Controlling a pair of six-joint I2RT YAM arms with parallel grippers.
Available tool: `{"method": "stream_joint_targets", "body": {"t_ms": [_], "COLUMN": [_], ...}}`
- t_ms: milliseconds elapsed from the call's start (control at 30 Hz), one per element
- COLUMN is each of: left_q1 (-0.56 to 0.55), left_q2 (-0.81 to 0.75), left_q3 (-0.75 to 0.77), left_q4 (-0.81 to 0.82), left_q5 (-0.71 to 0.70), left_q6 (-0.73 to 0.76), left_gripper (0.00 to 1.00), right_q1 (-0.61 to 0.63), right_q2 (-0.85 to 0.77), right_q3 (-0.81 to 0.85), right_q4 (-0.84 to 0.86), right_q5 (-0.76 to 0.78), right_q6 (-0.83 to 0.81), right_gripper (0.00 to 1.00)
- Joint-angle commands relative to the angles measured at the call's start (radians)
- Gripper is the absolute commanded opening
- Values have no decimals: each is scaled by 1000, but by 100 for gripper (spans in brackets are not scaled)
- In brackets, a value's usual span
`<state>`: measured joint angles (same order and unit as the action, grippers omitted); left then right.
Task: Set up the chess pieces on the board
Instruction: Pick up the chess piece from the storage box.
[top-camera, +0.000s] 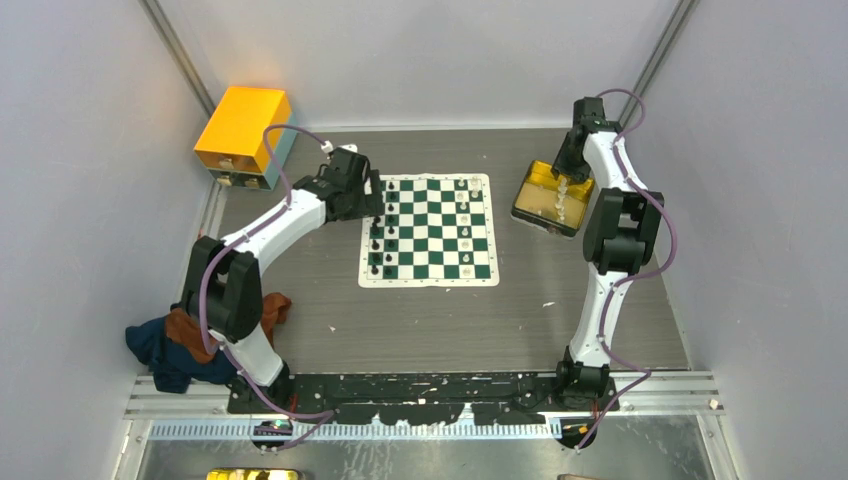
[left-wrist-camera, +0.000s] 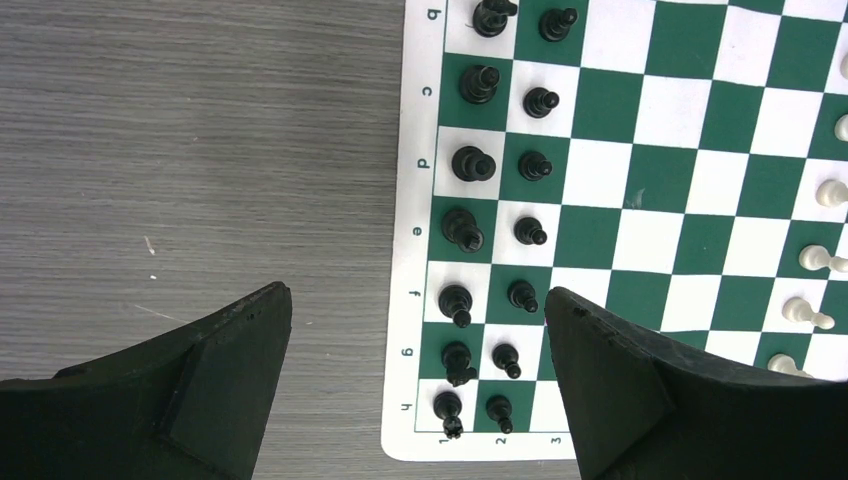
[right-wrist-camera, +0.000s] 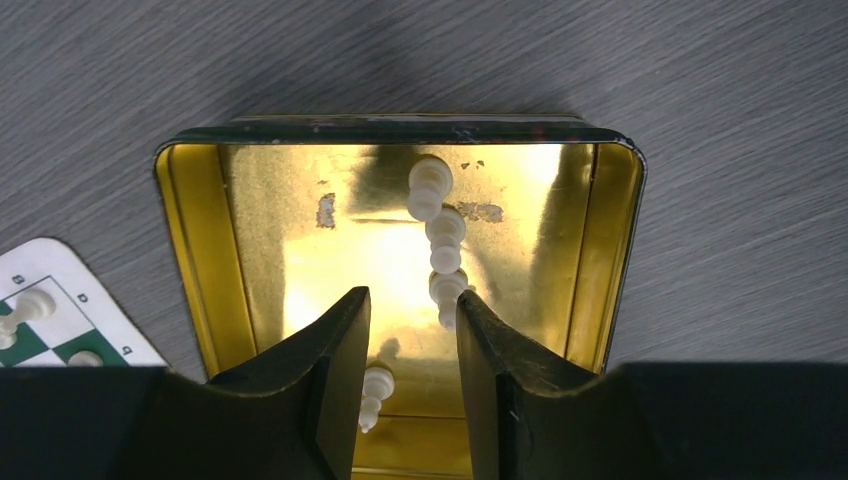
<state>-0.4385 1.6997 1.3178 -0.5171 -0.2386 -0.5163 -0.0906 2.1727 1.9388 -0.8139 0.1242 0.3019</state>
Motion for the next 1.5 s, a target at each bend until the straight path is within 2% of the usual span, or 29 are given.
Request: {"method": "stream_joint_targets", "body": {"t_ms": [0,600,1467], "left_q1": [-2,-1,-2], "left_q2": [18,73,134], "left_q3": [33,80,144], "left_q4": [28,14,-2], "left_q5": [-1,-11,-10], "left_q6": [-1,9,2], "left_gripper": [98,98,97], "right_q1": [-13,-31,-51], "right_q2": [16,136,164], "right_q3": [49,192,196], "right_q4": [34,8,11], "right_q5": [-12,-32,-68], "right_q6": [8,8,21], "right_gripper": [43,43,39]}}
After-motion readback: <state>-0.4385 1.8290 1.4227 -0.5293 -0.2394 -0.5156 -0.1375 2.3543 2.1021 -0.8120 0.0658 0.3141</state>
